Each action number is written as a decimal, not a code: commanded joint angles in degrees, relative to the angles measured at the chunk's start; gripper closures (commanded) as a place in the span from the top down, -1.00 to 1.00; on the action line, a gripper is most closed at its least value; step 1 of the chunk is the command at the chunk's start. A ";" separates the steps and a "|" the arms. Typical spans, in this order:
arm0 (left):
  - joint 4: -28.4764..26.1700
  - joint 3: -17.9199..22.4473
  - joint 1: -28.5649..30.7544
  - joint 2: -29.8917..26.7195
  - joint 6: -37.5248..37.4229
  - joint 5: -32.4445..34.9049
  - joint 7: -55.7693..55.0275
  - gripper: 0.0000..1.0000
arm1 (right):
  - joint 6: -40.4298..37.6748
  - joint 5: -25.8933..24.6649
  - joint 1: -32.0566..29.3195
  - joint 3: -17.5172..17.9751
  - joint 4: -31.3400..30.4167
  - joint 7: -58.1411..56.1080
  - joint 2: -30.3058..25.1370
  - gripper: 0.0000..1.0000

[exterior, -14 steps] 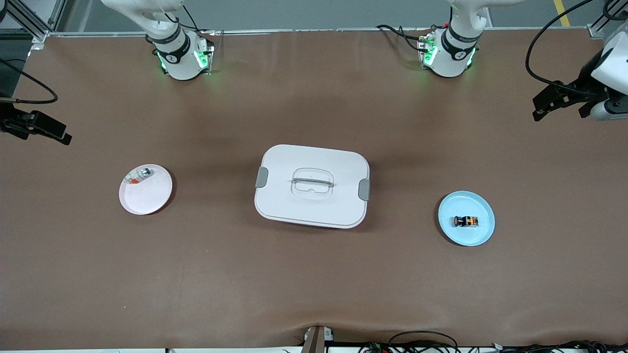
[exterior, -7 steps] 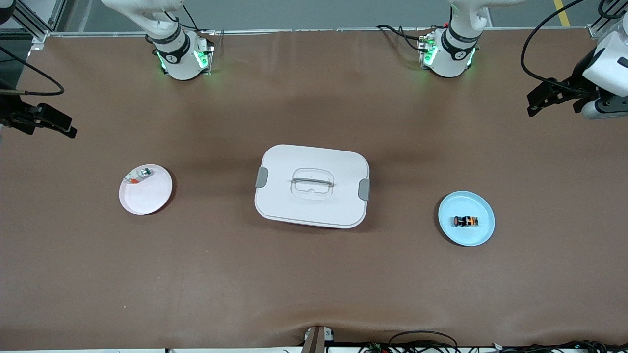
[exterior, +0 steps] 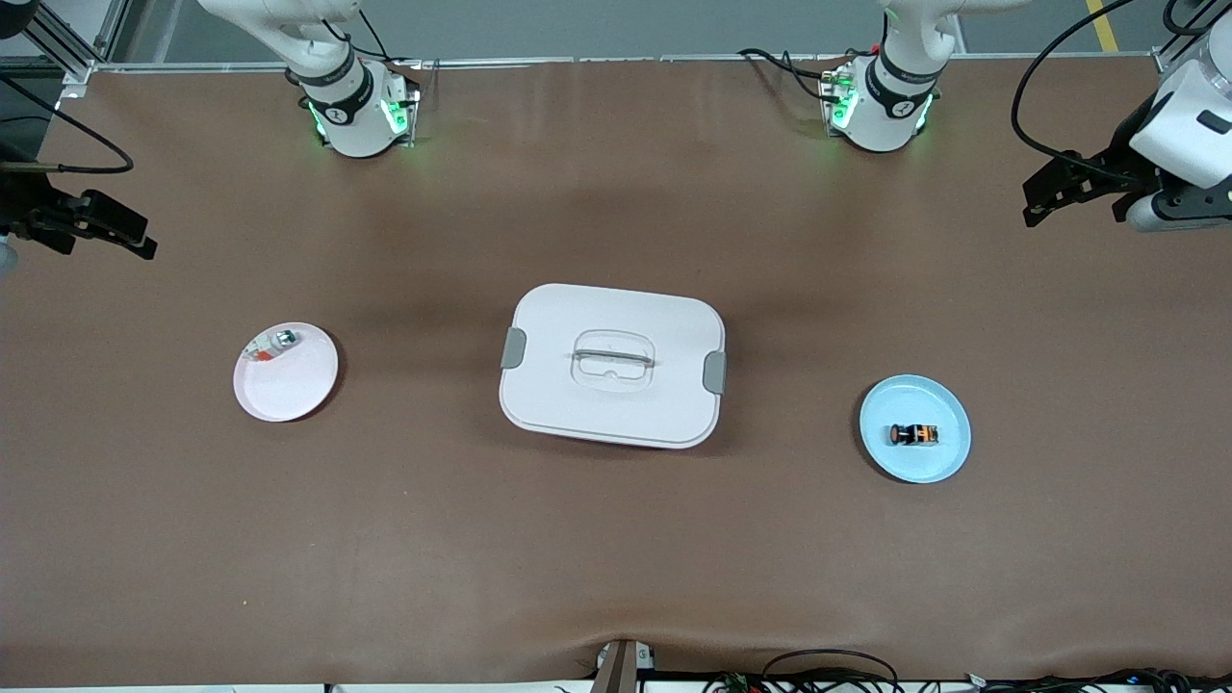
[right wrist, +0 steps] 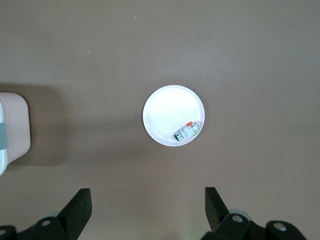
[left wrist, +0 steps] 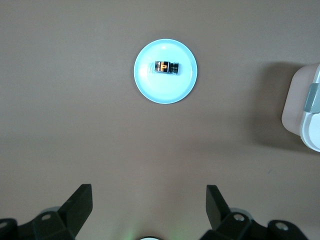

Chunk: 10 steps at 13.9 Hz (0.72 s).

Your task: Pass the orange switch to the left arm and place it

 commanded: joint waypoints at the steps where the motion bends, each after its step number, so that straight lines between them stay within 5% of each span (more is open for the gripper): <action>1: 1.13 -0.09 -0.04 0.22 -1.26 -0.78 0.37 1.00 | -0.18 0.74 -0.81 0.28 -1.66 -0.95 -1.75 1.00; 10: 5.61 0.00 0.40 3.56 -1.96 -0.52 0.64 1.00 | -0.18 0.91 -1.43 0.28 -1.58 -0.95 -1.75 1.00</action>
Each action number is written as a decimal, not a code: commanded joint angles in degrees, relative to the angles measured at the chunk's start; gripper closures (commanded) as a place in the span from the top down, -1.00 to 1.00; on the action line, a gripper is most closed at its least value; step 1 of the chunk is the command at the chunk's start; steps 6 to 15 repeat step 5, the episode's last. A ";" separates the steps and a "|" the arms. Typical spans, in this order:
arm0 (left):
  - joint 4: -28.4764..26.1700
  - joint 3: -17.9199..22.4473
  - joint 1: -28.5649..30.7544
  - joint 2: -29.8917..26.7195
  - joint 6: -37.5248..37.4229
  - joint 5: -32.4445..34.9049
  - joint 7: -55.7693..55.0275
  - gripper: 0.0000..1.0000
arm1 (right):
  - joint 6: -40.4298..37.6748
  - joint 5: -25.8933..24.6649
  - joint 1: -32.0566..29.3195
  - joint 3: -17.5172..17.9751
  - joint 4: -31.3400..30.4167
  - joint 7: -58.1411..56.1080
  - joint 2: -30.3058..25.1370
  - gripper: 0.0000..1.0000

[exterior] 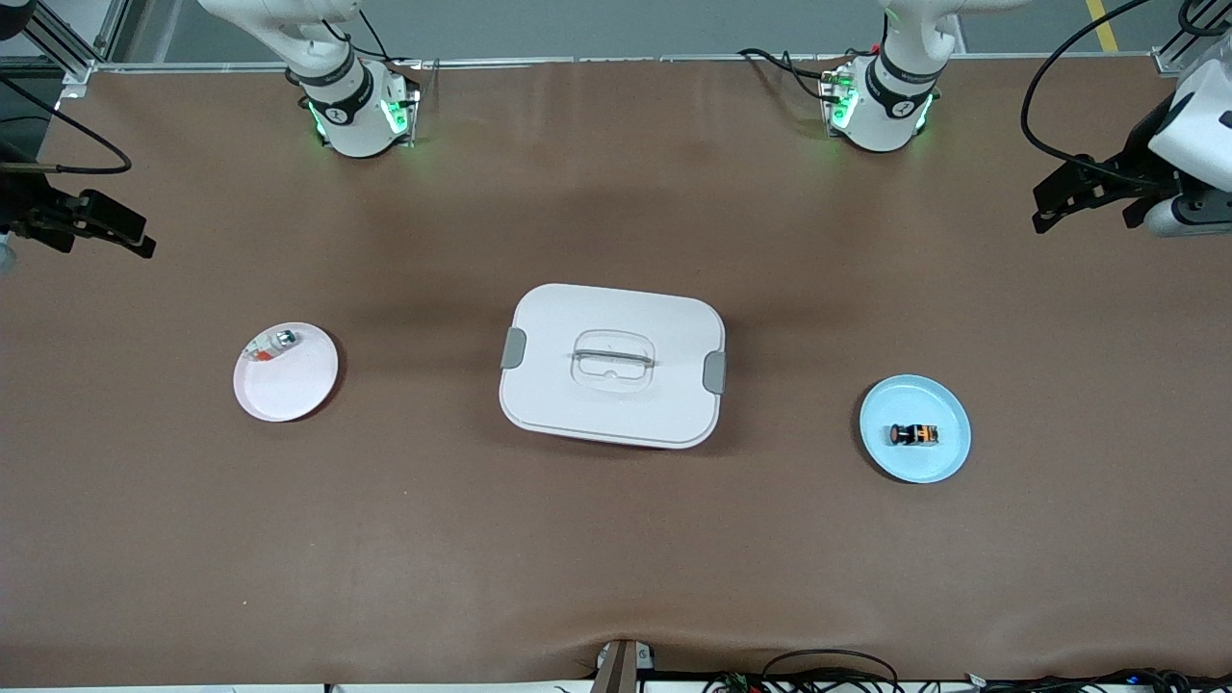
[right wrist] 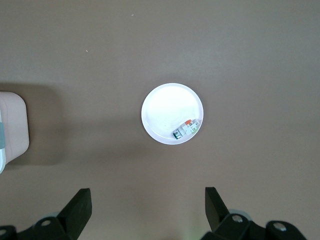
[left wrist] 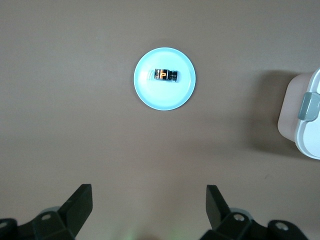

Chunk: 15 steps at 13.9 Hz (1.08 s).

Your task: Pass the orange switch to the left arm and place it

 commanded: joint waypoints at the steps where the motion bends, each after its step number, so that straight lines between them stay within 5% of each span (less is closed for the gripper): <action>1: 1.80 -0.04 0.28 1.26 -1.39 -0.49 1.74 1.00 | 0.26 0.88 -1.22 0.61 -1.45 -0.91 -1.63 1.00; 15: 1.89 0.22 0.37 1.43 -1.30 -0.05 3.51 1.00 | 0.96 1.05 -0.79 0.69 -1.45 -0.91 -1.63 1.00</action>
